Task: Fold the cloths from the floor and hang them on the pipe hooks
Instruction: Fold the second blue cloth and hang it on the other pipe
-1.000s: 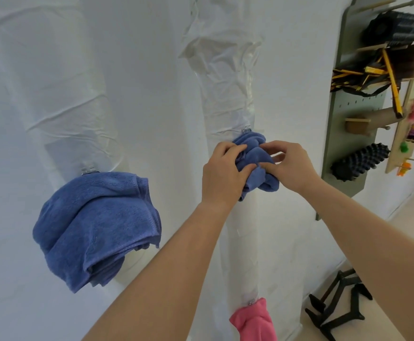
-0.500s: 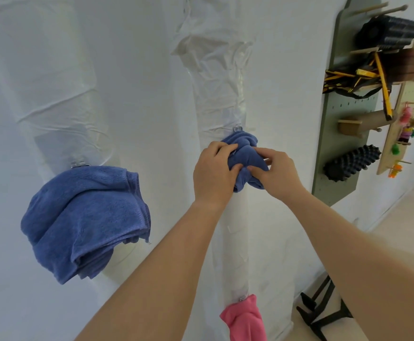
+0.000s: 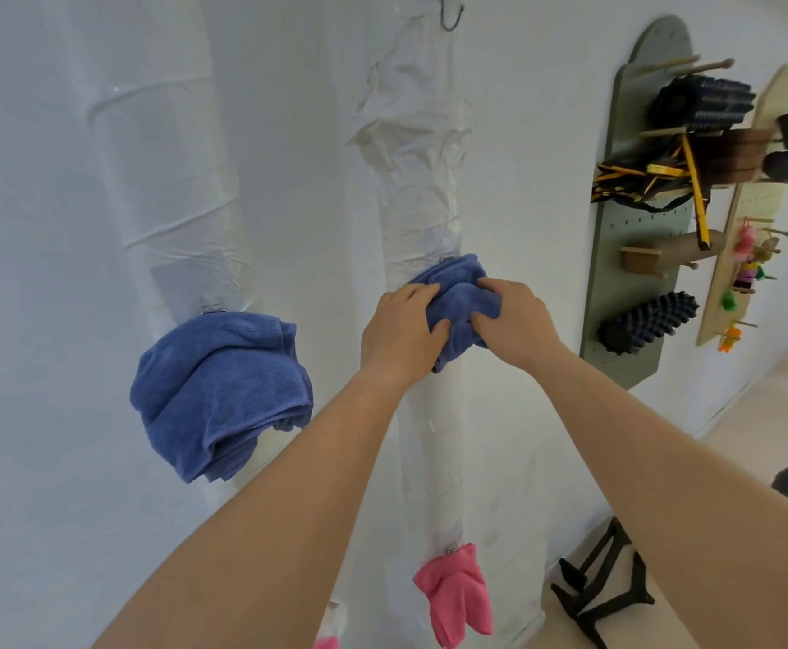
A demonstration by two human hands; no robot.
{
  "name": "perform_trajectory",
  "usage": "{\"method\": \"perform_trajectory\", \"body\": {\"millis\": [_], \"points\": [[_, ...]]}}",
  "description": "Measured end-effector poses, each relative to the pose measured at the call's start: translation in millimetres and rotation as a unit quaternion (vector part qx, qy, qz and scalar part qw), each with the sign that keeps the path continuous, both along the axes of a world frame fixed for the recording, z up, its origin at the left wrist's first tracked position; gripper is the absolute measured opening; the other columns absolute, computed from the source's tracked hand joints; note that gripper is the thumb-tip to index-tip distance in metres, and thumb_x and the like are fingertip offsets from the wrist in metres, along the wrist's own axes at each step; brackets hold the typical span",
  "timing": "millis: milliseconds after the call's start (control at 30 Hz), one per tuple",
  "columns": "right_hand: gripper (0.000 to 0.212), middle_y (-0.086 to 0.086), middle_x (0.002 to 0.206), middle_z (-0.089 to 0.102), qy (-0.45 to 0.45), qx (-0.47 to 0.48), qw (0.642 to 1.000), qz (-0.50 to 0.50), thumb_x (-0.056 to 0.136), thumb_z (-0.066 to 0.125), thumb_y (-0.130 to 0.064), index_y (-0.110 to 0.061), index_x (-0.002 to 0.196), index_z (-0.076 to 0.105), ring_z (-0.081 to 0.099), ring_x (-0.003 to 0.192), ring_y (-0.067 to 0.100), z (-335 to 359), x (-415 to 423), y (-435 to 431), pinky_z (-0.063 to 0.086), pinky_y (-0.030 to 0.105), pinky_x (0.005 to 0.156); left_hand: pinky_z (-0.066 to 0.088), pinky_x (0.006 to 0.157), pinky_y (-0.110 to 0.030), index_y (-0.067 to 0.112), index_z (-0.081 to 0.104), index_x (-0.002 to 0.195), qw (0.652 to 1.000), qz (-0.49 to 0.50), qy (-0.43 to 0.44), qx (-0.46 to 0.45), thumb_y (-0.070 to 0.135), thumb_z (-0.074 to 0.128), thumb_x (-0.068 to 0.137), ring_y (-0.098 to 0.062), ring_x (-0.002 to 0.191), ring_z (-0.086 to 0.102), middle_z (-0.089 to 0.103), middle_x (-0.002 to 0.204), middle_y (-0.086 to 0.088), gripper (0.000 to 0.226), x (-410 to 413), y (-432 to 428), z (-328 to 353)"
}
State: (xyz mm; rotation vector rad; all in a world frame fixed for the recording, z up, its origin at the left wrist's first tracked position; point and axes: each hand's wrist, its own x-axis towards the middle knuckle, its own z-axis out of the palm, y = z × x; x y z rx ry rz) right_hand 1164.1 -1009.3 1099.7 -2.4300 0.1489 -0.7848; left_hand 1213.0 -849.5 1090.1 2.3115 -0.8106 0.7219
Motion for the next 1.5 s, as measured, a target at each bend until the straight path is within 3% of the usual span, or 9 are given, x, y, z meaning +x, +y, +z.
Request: {"method": "perform_trajectory", "body": {"millis": [100,200,300,467,800,967,1067,1233,1500], "points": [[0.029,0.008,0.120,0.065,-0.012,-0.032,0.999,-0.032,0.093,0.047,-0.021,-0.020,0.117,0.062,0.059,0.108,0.029,5,-15,10,0.048,0.045,0.097,0.055,0.089,-0.042,0.024,0.054,0.133,1.000,0.000,0.014,0.000,0.036,0.056,0.093,-0.020,0.117,0.054,0.058,0.131,0.004,0.042,-12,6,9],[0.041,0.009,0.139,0.054,-0.010,-0.009,0.998,-0.059,0.096,0.043,-0.026,-0.022,0.135,0.054,0.048,0.124,0.033,11,-25,16,0.044,0.044,0.101,0.054,0.089,-0.042,0.023,0.053,0.133,1.000,0.005,0.014,0.006,0.036,0.057,0.093,-0.019,0.118,0.053,0.056,0.132,0.004,0.042,-23,13,17],[0.043,0.008,0.137,0.054,0.001,-0.022,0.998,-0.058,0.094,0.042,-0.033,-0.023,0.134,0.054,0.049,0.122,0.035,18,-34,24,0.046,0.042,0.093,0.053,0.091,-0.042,0.023,0.051,0.135,1.000,0.016,0.022,0.015,0.038,0.056,0.094,-0.020,0.121,0.051,0.054,0.135,0.004,0.045,-33,24,21],[0.033,0.004,0.101,0.051,0.064,-0.100,0.991,-0.059,0.090,0.044,-0.032,-0.017,0.115,0.058,0.056,0.102,0.035,25,-56,48,0.040,0.036,0.074,0.051,0.092,-0.043,0.023,0.051,0.136,0.997,0.032,0.042,0.057,0.040,0.054,0.095,-0.023,0.125,0.048,0.053,0.136,0.000,0.045,-57,47,28],[0.045,0.004,0.126,0.056,0.117,-0.251,0.956,-0.091,0.090,0.057,-0.046,-0.019,0.125,0.055,0.052,0.117,0.030,22,-143,136,0.050,0.042,0.089,0.046,0.102,-0.044,0.013,0.044,0.143,0.988,0.047,0.014,0.146,0.040,0.053,0.097,-0.028,0.131,0.046,0.049,0.144,-0.007,0.054,-145,148,35],[0.052,0.008,0.133,0.052,0.137,-0.251,0.954,-0.093,0.093,0.055,-0.046,-0.016,0.135,0.049,0.050,0.120,0.033,23,-208,222,0.050,0.046,0.092,0.053,0.080,-0.042,0.017,0.063,0.101,0.994,0.006,-0.018,0.110,0.031,0.052,0.092,-0.023,0.102,0.061,0.064,0.105,0.002,0.020,-206,241,24],[0.056,0.010,0.141,0.048,0.136,-0.255,0.954,-0.084,0.094,0.053,-0.044,-0.019,0.144,0.042,0.047,0.127,0.034,14,-253,291,0.046,0.046,0.094,0.049,0.073,-0.038,0.020,0.061,0.109,0.990,0.032,-0.016,0.136,0.037,0.052,0.093,-0.024,0.100,0.059,0.061,0.110,0.002,0.025,-247,307,12],[0.055,0.010,0.141,0.048,0.181,-0.317,0.930,-0.044,0.094,0.052,-0.042,-0.016,0.141,0.042,0.047,0.125,0.033,-9,-315,399,0.044,0.046,0.096,0.047,0.098,-0.043,0.018,0.049,0.139,0.978,0.069,0.046,0.190,0.041,0.051,0.095,-0.028,0.127,0.049,0.053,0.139,-0.005,0.050,-307,408,-13],[0.053,0.009,0.138,0.049,0.188,-0.347,0.918,0.027,0.094,0.052,-0.041,-0.016,0.140,0.044,0.047,0.125,0.032,-37,-389,525,0.042,0.047,0.098,0.044,0.104,-0.044,0.019,0.041,0.148,0.965,0.130,0.115,0.198,0.042,0.049,0.097,-0.026,0.135,0.043,0.046,0.148,-0.004,0.057,-402,537,-53]]}}
